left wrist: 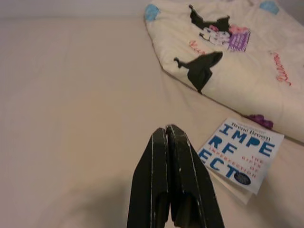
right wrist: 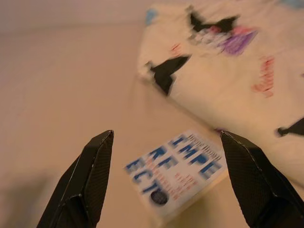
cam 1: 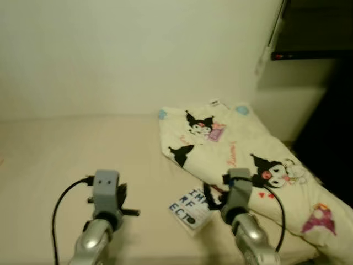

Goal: Clean up the room

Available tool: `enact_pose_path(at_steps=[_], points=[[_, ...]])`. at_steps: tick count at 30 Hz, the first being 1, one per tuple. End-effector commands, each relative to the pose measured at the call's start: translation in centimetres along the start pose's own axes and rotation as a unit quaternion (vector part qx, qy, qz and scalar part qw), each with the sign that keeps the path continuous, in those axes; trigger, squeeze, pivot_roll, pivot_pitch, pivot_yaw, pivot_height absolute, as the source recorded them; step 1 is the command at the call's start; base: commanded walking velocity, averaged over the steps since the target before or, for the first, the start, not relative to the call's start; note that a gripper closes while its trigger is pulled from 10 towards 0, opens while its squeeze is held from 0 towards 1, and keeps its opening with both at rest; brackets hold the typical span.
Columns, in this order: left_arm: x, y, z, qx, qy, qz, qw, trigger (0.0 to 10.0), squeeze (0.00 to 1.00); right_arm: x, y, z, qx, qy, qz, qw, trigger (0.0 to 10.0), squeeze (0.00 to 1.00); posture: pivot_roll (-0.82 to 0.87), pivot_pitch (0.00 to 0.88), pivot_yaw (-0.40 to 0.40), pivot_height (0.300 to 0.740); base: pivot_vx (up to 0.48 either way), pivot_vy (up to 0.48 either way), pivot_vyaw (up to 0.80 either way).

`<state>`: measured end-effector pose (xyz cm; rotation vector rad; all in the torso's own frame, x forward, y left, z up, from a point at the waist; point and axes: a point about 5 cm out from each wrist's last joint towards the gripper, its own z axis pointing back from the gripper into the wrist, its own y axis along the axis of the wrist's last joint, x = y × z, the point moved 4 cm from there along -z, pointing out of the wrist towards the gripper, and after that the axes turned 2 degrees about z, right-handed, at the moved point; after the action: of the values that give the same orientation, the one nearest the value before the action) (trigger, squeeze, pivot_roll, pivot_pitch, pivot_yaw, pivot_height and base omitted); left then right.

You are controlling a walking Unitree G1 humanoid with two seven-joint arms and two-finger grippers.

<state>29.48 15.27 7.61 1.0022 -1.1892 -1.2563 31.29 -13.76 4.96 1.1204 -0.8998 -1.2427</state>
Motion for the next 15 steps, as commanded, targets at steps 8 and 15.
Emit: enact_pose_path(at_steps=[8, 15], points=[[0.08, 0.03, 0.01, -0.002, -0.004, 0.001, 1.000, 10.0, 0.00, 0.58, -0.15, 0.25, -0.005, -0.009, -0.003, 1.000, 10.0, 0.00, -0.06, 0.080, 0.011, 0.735, 0.000, -0.323, 0.00], [0.24, -0.20, -0.05, -0.013, -0.016, -0.030, 0.999, 10.0, 0.00, 0.55, -0.19, 0.29, -0.006, -0.009, -0.004, 1.000, 10.0, 0.00, -0.06, 0.081, 0.010, 0.735, 0.000, -0.138, 0.00]])
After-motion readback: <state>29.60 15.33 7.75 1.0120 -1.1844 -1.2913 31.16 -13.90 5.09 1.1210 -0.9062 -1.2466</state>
